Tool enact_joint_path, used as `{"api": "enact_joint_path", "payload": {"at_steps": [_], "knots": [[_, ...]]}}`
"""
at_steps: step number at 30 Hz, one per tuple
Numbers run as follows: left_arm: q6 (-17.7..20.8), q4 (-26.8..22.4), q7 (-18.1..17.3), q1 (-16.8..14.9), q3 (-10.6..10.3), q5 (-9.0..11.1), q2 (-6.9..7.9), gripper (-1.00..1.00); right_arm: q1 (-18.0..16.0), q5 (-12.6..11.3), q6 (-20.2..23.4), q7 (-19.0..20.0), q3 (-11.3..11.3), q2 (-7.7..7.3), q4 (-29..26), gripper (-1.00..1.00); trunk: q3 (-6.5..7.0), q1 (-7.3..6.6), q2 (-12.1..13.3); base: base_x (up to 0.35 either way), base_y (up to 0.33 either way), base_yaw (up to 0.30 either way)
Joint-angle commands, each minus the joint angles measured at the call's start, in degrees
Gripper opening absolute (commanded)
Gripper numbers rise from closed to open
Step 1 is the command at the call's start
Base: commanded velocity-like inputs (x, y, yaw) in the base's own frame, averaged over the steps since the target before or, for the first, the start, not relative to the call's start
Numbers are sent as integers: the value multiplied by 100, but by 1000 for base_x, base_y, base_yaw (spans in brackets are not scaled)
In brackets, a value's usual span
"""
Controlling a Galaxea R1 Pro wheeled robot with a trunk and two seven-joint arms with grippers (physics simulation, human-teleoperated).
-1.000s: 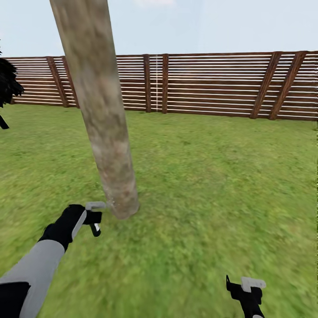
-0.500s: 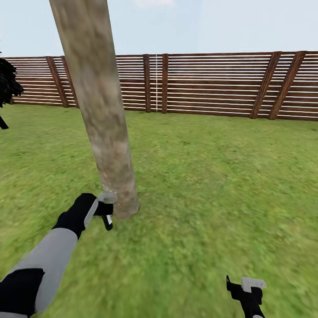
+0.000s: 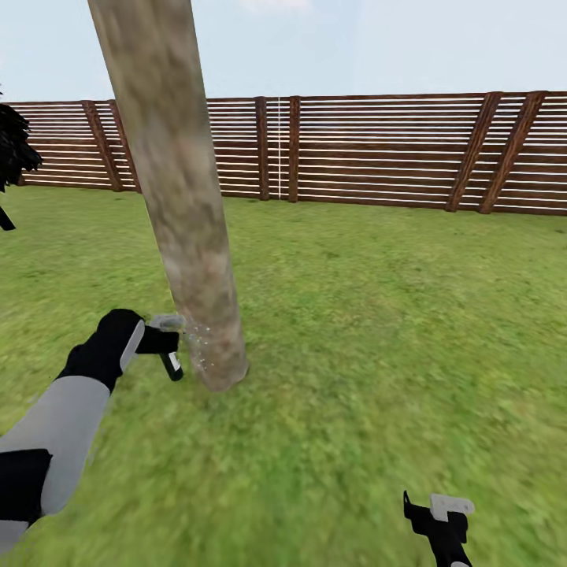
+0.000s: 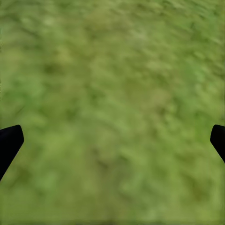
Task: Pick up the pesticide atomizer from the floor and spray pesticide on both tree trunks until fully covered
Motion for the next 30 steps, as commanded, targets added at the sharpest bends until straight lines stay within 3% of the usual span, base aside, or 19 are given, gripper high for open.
{"api": "enact_joint_path", "payload": {"at_steps": [1, 2, 4, 6, 8, 10, 18, 30], "knots": [[36, 3, -25, -17, 14, 138, 142, -100, -3, -55, -18, -3, 42, 0, 3, 100, -5, -1, -2, 0, 0, 0], [36, 10, -28, -28, 14, 147, 285, -100, -3, -54, -17, 0, 43, 0, 3, 100, -5, -1, -2, 0, 0, 0], [38, 10, -31, -6, -18, 140, 370, -100, -3, -55, -19, 2, 43, -1, 3, 100, -5, -1, -2, 0, 0, 0], [37, 21, -32, 6, -16, 145, 359, -100, -3, -55, -21, 2, 44, -1, 3, 100, -5, -1, -2, 0, 0, 0], [37, 22, -32, -15, -20, 146, 151, -100, -3, -51, -19, 2, 44, -1, 3, 100, -5, -1, -2, 0, 0, 0], [37, 23, -32, -11, -24, 140, 90, -100, -3, -52, -17, 2, 42, -1, 3, 100, -5, -1, -2, 0, 0, 0], [29, -32, -24, 75, -35, 81, 221, -100, -2, -47, -19, 2, 44, -1, 3, 100, -5, -1, -2, 62, -54, 0], [12, -30, 7, 80, -30, 73, 225, -100, -2, -47, -19, 2, 44, 8, 3, 100, -5, -1, -2, 45, -263, 0]]}}
